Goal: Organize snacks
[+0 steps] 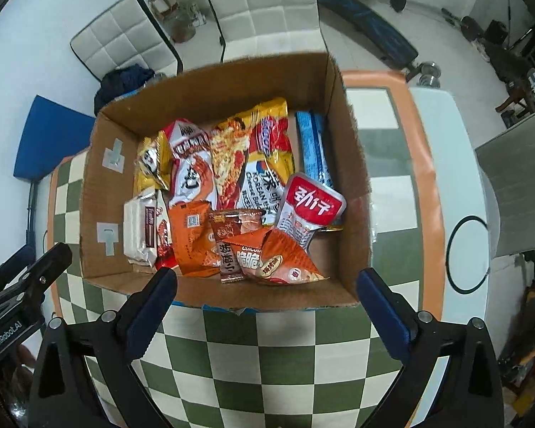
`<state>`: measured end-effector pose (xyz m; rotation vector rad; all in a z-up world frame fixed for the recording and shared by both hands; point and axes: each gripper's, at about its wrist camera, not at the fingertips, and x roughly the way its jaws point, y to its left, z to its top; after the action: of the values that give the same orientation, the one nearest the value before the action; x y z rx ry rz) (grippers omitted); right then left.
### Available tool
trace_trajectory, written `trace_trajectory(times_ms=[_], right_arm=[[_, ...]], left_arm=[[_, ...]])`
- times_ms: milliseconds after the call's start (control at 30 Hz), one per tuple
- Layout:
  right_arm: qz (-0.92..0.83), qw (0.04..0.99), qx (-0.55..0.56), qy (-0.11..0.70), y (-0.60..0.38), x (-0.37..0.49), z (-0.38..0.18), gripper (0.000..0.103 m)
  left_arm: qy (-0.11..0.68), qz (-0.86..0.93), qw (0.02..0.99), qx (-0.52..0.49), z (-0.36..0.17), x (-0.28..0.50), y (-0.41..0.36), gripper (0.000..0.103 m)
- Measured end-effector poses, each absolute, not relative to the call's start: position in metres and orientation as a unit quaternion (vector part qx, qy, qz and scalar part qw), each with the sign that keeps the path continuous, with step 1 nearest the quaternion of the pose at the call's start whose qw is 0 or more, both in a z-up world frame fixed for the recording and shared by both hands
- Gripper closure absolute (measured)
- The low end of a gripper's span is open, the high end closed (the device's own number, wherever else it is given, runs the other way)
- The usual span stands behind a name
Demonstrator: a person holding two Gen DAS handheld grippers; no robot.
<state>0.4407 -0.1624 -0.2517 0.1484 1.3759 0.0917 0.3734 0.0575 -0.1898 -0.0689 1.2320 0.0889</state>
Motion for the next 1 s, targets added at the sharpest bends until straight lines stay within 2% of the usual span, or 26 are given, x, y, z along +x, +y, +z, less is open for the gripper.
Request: trace_trajectory(times_ms=[500, 1000], right_arm=[[0.045, 0.848, 0.074, 0.524, -0.163, 0.316, -0.141, 0.001], [0.065, 0.894, 0.056, 0.439, -0.168, 0.198, -0.041, 0.000]], left_arm=[[0.480, 0.025, 0.877, -0.022, -0.086, 0.261, 0.044, 0.005], [0.434, 0.015, 0.900, -0.031, -0.019, 0.170, 0.026, 0.005]])
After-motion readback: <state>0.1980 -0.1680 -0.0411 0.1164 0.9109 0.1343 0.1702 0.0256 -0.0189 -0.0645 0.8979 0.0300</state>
